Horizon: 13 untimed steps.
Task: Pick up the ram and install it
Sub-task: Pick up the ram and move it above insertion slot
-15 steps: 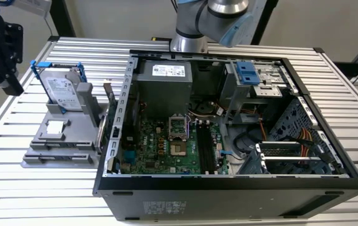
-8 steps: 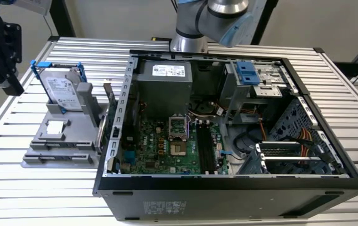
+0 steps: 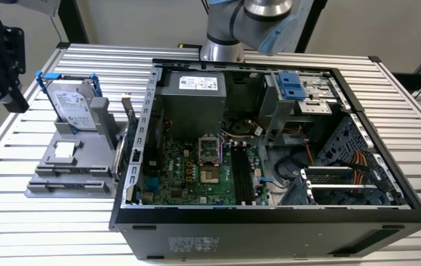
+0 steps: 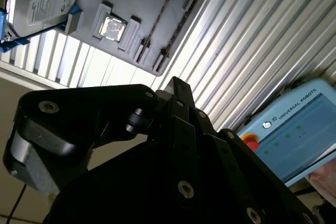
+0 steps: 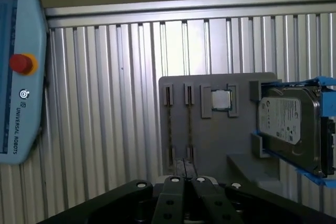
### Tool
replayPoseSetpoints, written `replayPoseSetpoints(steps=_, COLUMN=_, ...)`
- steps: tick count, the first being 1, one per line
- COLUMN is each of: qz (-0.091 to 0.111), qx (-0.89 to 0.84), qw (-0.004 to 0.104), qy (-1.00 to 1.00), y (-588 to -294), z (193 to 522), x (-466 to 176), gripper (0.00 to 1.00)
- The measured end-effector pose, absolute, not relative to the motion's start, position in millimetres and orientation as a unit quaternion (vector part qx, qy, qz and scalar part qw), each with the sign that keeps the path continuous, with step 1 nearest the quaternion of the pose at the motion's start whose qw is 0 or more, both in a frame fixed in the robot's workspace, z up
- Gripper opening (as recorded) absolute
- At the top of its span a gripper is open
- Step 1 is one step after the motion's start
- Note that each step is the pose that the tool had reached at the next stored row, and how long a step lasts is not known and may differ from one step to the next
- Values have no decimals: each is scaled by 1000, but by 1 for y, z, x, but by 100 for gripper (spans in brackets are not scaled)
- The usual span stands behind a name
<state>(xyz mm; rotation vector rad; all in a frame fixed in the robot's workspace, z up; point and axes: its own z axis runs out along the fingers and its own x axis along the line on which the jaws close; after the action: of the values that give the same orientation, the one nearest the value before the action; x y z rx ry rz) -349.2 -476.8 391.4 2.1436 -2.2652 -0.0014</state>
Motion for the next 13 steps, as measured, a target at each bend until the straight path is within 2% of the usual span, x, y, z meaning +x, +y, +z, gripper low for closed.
replayPoseSetpoints(steps=4, qz=4, qx=699, qw=7, qy=-715, y=-477, z=391, x=-349, gripper=0)
replayPoseSetpoints(steps=9, qz=5, qx=699, qw=6, qy=-715, y=-477, z=391, x=-349, gripper=0)
replayPoseSetpoints(steps=10, qz=5, qx=699, qw=6, qy=-715, y=-477, z=391, x=-349, gripper=100)
replayPoseSetpoints(steps=13, qz=5, qx=699, qw=6, qy=-715, y=-477, z=391, x=-349, gripper=100)
